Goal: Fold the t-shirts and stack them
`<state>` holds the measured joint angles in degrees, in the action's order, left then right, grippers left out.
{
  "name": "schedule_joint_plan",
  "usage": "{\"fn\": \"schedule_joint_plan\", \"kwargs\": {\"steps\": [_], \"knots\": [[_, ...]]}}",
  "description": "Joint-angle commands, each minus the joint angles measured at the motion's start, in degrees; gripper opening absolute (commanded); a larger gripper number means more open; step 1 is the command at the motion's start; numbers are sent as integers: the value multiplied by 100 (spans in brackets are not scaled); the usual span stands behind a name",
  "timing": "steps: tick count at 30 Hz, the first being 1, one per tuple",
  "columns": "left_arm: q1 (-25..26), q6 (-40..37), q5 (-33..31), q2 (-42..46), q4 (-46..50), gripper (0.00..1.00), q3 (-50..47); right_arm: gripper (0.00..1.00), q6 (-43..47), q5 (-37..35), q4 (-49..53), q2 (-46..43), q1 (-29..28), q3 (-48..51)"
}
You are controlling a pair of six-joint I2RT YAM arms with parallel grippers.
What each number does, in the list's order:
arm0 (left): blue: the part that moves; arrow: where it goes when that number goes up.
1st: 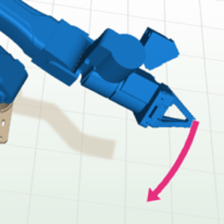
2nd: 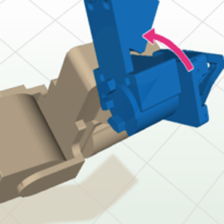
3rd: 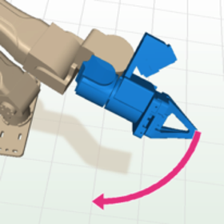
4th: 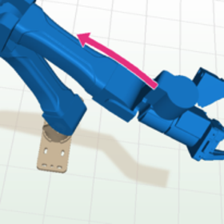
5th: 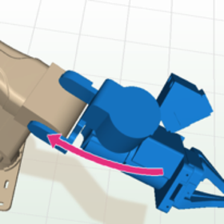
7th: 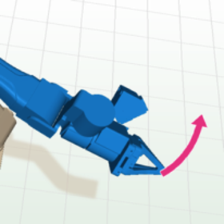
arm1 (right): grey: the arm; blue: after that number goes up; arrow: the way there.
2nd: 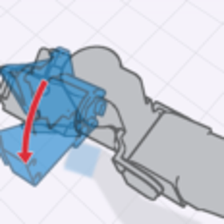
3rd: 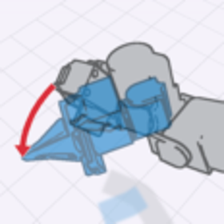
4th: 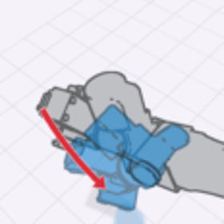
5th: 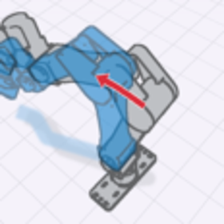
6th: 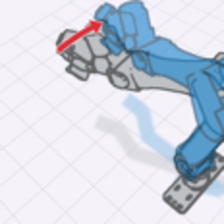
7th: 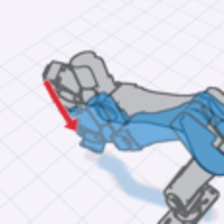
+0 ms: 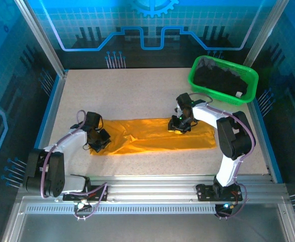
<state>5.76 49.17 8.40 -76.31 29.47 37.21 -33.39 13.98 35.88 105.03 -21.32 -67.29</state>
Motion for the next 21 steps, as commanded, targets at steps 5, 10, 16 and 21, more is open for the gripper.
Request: {"fn": "schedule_joint_plan", "kwargs": {"steps": [5,10,16,21], "knots": [[31,-131,-16,250,669,15,434,37,43,43,115,70,72,-48],[35,-178,123,49,594,23,327,37,60,72,113,50,94,-39],[32,-177,176,-136,450,22,417,37,69,71,108,-11,106,39],[48,-165,189,-95,488,21,465,37,78,61,94,-84,114,141]]}}
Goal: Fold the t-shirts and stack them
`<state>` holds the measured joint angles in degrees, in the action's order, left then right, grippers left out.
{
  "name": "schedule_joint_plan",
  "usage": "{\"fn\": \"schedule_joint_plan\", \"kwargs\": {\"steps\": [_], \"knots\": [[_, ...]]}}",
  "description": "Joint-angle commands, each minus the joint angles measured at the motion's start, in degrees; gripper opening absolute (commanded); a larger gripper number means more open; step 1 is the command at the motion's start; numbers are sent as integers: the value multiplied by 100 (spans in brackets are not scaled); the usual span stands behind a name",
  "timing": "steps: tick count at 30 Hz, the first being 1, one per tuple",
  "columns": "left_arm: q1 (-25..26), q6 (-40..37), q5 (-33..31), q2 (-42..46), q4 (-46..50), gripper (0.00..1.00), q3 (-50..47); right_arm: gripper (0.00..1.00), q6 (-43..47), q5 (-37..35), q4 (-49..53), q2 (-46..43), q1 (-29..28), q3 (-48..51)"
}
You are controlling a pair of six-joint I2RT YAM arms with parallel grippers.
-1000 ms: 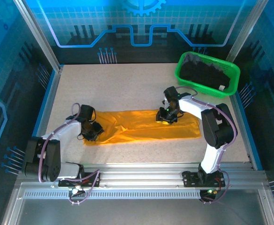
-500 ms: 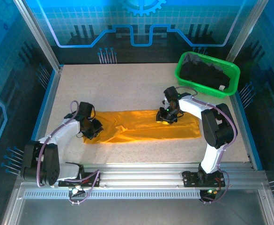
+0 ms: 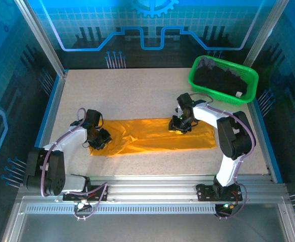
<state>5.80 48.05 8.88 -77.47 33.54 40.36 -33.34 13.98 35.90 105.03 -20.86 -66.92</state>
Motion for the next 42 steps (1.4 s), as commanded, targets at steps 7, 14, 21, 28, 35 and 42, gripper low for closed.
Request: {"fn": "schedule_joint_plan", "kwargs": {"steps": [7,14,21,28,35,42], "knots": [[70,46,109,343,318,23,238,37,65,60,58,-99,74,144],[129,126,157,351,316,23,255,37,30,92,14,-46,72,100],[154,66,230,188,218,11,158,36,25,94,-4,-49,74,143],[149,-156,-71,226,614,10,248,36,30,87,14,-72,74,176],[-127,-491,-297,376,352,54,11,36,73,192,-28,-61,74,170],[-169,-618,-4,-40,-740,53,-124,36,126,206,38,-33,86,65]]}}
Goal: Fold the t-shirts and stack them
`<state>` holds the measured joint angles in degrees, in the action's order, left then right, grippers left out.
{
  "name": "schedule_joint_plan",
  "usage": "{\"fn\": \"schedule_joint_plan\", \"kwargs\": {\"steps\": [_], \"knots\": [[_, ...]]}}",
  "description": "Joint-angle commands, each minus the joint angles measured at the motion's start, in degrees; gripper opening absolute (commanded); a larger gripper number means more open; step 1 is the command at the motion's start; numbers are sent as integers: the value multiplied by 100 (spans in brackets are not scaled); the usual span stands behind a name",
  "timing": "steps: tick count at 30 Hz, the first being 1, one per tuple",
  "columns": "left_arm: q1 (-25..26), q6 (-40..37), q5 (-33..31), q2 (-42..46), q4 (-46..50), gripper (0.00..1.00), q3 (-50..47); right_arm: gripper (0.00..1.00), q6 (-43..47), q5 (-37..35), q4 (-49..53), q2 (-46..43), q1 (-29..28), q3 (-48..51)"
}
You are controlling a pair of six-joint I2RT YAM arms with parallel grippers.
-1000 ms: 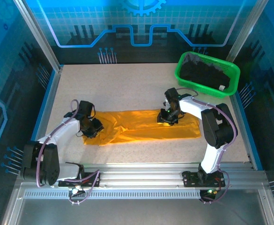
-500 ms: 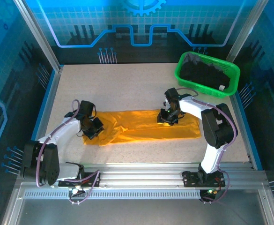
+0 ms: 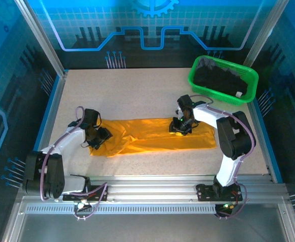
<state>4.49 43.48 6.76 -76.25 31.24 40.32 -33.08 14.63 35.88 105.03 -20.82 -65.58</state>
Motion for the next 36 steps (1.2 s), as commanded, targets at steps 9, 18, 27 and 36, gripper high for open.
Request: {"fn": "schedule_joint_plan", "kwargs": {"steps": [9,18,27,36], "knots": [[-18,-112,537,128,-410,38,-128,36,57,134,9,27,87,-60],[-18,-200,716,323,-132,28,-362,36,37,137,15,182,91,-205],[-18,-278,710,93,-112,10,-275,36,54,132,52,221,95,-264],[-23,-402,185,252,612,0,314,36,65,52,141,262,128,-240]]}}
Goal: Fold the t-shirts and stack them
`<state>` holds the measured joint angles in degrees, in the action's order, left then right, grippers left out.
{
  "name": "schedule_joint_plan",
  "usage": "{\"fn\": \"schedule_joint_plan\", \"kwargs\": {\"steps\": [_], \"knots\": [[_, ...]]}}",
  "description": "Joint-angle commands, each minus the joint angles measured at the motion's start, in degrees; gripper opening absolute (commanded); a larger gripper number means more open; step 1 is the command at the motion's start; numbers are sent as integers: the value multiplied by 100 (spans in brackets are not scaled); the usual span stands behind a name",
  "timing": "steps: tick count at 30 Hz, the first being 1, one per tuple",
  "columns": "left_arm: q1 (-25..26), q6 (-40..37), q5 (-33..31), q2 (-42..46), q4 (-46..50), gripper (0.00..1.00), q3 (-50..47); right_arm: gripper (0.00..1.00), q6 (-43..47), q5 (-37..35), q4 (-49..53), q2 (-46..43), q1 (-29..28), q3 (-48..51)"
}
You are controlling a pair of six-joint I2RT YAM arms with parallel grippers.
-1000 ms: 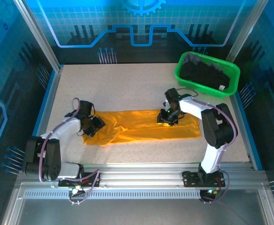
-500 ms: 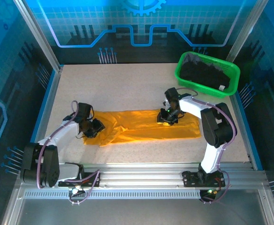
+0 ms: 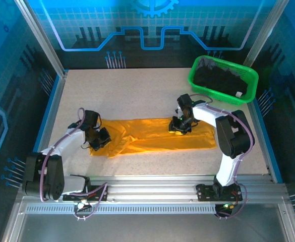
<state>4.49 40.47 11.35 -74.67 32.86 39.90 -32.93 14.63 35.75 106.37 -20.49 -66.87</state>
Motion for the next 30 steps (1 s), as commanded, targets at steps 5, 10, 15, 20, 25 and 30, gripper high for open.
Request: {"fn": "schedule_joint_plan", "kwargs": {"steps": [5,10,15,20,25,30], "knots": [[-62,12,-463,-14,805,0,901,35,85,-36,299,234,121,-190],[-153,39,-406,-329,788,0,1235,35,111,-37,354,296,148,-306],[-306,-75,-357,-910,802,0,1655,35,119,-24,377,309,151,-335],[-347,-395,-701,-1518,916,0,2085,34,119,-4,359,259,151,-276],[-405,-537,-844,-1874,1099,0,2417,34,110,-27,354,227,158,-230],[-405,-618,-1050,-2118,1294,0,2437,34,77,-27,345,223,154,-230]]}}
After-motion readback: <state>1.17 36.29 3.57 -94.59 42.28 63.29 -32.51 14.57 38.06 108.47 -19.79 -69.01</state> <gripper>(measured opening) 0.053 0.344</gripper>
